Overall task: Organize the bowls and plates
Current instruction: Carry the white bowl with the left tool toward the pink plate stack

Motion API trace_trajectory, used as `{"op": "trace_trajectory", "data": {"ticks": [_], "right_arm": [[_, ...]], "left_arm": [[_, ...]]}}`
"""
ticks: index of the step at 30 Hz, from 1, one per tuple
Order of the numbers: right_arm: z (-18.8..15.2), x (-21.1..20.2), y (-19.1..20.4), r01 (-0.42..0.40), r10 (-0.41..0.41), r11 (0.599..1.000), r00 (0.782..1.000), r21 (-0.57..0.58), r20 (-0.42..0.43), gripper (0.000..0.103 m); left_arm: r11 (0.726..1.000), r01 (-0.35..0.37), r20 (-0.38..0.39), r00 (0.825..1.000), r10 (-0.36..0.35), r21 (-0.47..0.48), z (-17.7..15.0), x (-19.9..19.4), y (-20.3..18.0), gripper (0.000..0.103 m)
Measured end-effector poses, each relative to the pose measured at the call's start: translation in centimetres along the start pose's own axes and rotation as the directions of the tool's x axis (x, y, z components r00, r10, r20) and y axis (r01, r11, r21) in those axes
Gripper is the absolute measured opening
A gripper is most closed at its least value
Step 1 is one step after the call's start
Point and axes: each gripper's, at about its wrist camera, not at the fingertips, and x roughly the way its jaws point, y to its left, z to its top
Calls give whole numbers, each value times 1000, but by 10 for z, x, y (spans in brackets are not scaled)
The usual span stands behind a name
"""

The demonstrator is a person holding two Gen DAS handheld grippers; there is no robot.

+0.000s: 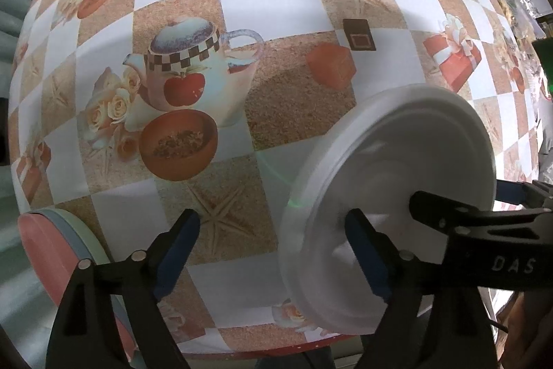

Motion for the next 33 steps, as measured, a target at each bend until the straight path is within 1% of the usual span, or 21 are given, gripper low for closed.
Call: {"op": "trace_trajectory", "data": {"ticks": [3, 4, 6, 9, 11, 12, 14, 15, 17, 18, 19, 20, 23, 24, 26, 28, 30, 33], "right_arm": [[1, 3, 1, 4, -4, 1000, 1000, -4, -3, 103], [-6, 5, 0, 5, -5, 1000, 1000, -7, -11, 103], [-7, 11, 2, 8, -9, 1000, 999, -24, -46, 103], [-6, 10, 3, 6, -7, 1000, 999, -15, -39, 102], [-9, 10, 3, -9, 9, 1000, 1000, 0, -30, 92], [-11, 8, 3, -21, 21, 1000, 999, 5, -26, 89], [-16, 6, 4, -33, 33, 999, 999, 3, -20, 76], [-18, 5, 5, -35, 35, 999, 999, -3, -16, 75], [-20, 6, 6, -40, 40, 999, 999, -10, -10, 69], [-20, 6, 7, -42, 42, 999, 999, -10, -8, 67], [-21, 5, 8, -47, 47, 999, 999, -11, -6, 62], [-21, 4, 10, -53, 53, 999, 999, -14, -2, 55], [-21, -1, 15, -67, 67, 997, 998, -30, 4, 42], [-23, -2, 17, -68, 68, 997, 998, -33, 6, 40], [-28, -7, 20, -76, 76, 996, 997, -38, 9, 30], [-29, -7, 24, -73, 74, 996, 997, -47, 9, 28], [-30, -8, 29, -56, 56, 997, 998, -57, 8, 28], [-32, -6, 35, -63, 62, 996, 998, -69, -5, 28]], "left_arm": [[1000, 3, -3, 1000, -3, 0, 3, 3, -2, 91], [1000, 2, -4, 1000, -2, 1, 4, 4, -3, 91], [1000, -2, -7, 1000, 2, 9, 5, 5, -3, 91], [999, 8, -21, 1000, -8, 33, 7, 4, -2, 85], [999, 24, -27, 999, -23, 44, 4, -2, -4, 76], [998, 31, -27, 999, -30, 54, 4, -3, -7, 73], [997, 38, -29, 999, -36, 70, 2, -5, -12, 64], [996, 41, -31, 999, -38, 78, 4, -6, -17, 62], [994, 54, -32, 998, -51, 97, 4, -7, -23, 50], [992, 62, -33, 998, -59, 106, 5, -7, -26, 47], [991, 72, -36, 997, -68, 111, 5, -7, -29, 41], [991, 76, -36, 997, -73, 113, 6, -7, -31, 40], [991, 73, -29, 997, -71, 111, 7, -7, -34, 40], [991, 74, -26, 997, -72, 113, 8, -7, -35, 40], [991, 73, -23, 997, -71, 115, 8, -6, -37, 40], [991, 67, -20, 998, -65, 117, 5, -8, -38, 39], [992, 69, -20, 998, -67, 108, 4, -8, -37, 39], [993, 72, -21, 997, -70, 96, -2, -8, -32, 39]]}}
